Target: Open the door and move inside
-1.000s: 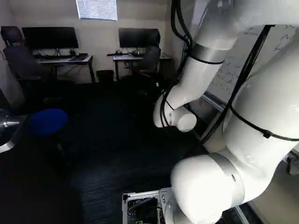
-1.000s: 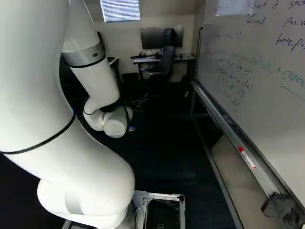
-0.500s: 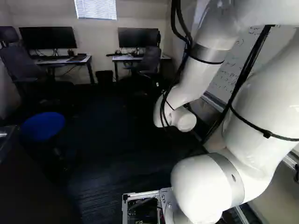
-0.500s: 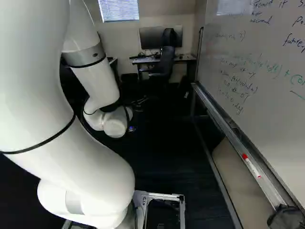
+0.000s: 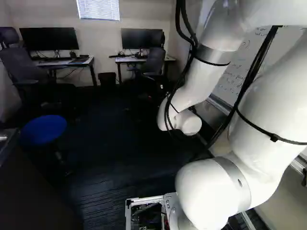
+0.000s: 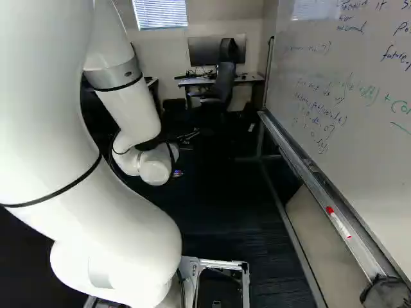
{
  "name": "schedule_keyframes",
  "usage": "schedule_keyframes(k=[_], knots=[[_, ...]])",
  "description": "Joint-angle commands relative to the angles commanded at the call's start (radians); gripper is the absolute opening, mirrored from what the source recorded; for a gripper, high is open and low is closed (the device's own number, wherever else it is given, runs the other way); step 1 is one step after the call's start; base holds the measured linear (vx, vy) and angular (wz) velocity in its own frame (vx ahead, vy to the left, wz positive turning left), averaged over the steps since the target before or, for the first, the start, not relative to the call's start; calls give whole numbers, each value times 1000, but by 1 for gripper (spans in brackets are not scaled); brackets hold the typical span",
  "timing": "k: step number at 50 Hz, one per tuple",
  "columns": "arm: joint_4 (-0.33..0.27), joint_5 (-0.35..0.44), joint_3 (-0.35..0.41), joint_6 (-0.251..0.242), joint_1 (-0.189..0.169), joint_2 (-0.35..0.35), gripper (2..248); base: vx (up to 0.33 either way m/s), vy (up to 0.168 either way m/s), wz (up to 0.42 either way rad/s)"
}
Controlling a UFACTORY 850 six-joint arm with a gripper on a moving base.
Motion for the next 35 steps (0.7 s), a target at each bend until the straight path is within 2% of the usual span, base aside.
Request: schedule_keyframes(k=[18, 35], knots=[[3, -12, 6, 0, -3, 11, 247, 0, 0, 0], [12, -56, 29, 0, -14, 52, 247, 0, 0, 0]])
